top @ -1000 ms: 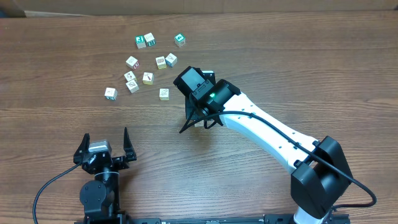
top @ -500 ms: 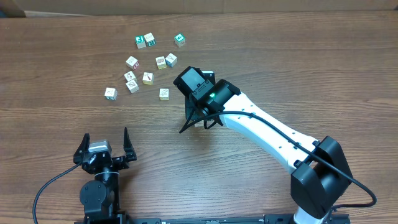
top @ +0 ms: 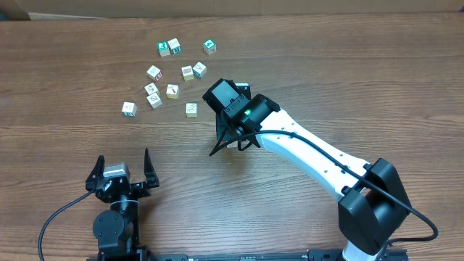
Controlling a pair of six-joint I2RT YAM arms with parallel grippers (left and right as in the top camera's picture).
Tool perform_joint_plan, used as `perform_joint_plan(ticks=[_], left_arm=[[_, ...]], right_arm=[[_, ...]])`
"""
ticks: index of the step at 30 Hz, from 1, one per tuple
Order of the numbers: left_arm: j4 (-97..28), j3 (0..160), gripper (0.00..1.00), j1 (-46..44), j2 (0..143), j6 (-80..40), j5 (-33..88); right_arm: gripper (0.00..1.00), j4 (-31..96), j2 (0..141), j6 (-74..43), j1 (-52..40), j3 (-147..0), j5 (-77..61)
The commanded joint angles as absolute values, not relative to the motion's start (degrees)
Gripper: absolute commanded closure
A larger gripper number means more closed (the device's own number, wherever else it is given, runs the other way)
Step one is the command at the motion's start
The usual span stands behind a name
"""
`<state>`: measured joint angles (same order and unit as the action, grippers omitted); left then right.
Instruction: Form a tower
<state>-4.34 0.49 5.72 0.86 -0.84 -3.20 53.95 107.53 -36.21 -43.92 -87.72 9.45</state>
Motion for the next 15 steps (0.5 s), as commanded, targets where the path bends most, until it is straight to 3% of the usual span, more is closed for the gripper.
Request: perform_joint_plan(ticks=[1,15], left_arm=[[-4.23,0.3,0.0,5.61,0.27,0.45,-3.14],[-4.23,0.3,0.0,5.61,0.27,0.45,-3.14]], right_arm=[[0.81,53.65,107.5,-36.18,-44.21,-86.85,9.78],[0.68,53.67,107.5,-36.16,-44.21,-86.85,9.39]])
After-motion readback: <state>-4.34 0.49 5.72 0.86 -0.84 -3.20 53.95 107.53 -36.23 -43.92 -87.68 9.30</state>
